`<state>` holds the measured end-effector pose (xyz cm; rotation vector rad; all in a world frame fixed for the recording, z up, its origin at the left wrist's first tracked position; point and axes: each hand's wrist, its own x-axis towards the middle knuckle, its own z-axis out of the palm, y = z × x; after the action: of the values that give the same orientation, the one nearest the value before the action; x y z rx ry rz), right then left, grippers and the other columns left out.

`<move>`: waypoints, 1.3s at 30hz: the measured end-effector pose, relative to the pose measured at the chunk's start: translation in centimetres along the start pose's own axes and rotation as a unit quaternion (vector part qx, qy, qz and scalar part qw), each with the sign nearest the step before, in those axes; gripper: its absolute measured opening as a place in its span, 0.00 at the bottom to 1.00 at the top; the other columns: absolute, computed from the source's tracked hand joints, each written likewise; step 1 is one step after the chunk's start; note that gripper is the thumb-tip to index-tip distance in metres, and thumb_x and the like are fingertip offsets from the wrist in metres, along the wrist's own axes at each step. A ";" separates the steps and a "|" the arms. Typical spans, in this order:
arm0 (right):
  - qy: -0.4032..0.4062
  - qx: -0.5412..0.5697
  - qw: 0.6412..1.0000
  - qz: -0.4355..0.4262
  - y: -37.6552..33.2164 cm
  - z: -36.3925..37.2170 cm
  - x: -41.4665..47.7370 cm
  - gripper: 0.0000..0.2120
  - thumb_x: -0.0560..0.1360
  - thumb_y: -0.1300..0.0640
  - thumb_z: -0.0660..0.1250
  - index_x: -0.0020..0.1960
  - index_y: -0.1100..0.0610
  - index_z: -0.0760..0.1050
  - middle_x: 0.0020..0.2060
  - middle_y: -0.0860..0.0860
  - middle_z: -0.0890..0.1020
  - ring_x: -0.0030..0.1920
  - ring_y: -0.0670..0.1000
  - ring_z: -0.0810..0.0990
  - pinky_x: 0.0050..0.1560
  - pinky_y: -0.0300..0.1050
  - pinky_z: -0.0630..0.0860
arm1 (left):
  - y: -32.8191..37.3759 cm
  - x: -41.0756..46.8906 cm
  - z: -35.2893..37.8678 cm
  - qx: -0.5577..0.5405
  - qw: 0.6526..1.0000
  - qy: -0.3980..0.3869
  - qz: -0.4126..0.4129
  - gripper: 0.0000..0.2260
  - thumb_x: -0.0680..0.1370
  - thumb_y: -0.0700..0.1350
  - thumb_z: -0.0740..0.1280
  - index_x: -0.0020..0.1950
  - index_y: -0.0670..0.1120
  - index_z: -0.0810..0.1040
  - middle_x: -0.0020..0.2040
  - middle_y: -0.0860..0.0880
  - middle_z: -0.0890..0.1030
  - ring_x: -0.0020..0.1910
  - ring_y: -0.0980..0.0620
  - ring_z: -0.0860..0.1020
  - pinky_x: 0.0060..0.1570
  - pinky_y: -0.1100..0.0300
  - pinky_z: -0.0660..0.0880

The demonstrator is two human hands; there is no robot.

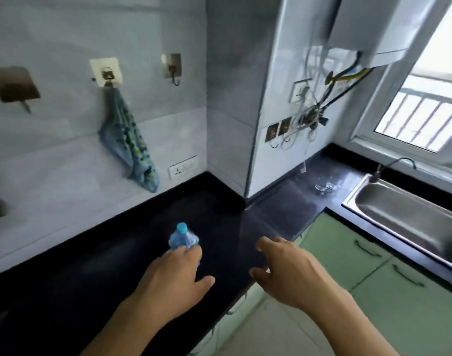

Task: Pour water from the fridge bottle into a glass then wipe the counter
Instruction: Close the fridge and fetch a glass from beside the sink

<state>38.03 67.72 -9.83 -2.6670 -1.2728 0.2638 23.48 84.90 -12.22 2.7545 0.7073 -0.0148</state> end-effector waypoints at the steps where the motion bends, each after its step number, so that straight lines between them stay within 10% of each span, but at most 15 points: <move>1: 0.007 0.004 1.000 0.020 1.5 -0.3 0.1 0.18 0.75 0.40 0.64 0.59 0.49 0.70 0.51 0.48 0.77 0.53 0.55 0.78 0.49 0.49 0.76 | 1.2 1.6 0.1 0.001 1.000 -0.005 0.018 0.18 0.75 0.66 0.64 0.57 0.56 0.70 0.53 0.57 0.75 0.49 0.56 0.75 0.43 0.61 0.69; 19: 0.006 0.029 0.998 0.048 33.0 -4.6 10.9 0.17 0.75 0.40 0.65 0.57 0.50 0.71 0.48 0.48 0.78 0.50 0.55 0.78 0.46 0.49 0.75 | 25.1 26.5 5.8 0.024 0.997 -0.061 0.040 0.22 0.77 0.65 0.63 0.65 0.55 0.69 0.58 0.56 0.76 0.57 0.54 0.76 0.54 0.58 0.74; 34: 0.045 0.127 0.984 0.118 43.4 -4.8 21.3 0.09 0.74 0.45 0.65 0.43 0.48 0.68 0.39 0.45 0.73 0.41 0.50 0.73 0.38 0.44 0.65 | 28.8 42.1 8.6 0.013 0.994 -0.076 0.077 0.23 0.77 0.65 0.64 0.66 0.53 0.70 0.61 0.53 0.77 0.57 0.52 0.78 0.54 0.56 0.76; 39: 0.095 0.185 0.960 0.189 48.9 -3.2 24.2 0.09 0.73 0.48 0.69 0.46 0.53 0.76 0.40 0.47 0.81 0.42 0.50 0.80 0.43 0.47 0.78 | 31.1 47.6 12.0 -0.032 0.991 -0.099 0.080 0.23 0.76 0.64 0.66 0.66 0.53 0.71 0.62 0.53 0.76 0.57 0.52 0.78 0.55 0.55 0.77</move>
<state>90.41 56.10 -20.05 -2.5084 -0.5808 0.2570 80.77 77.83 -18.91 2.6908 0.4275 -0.2229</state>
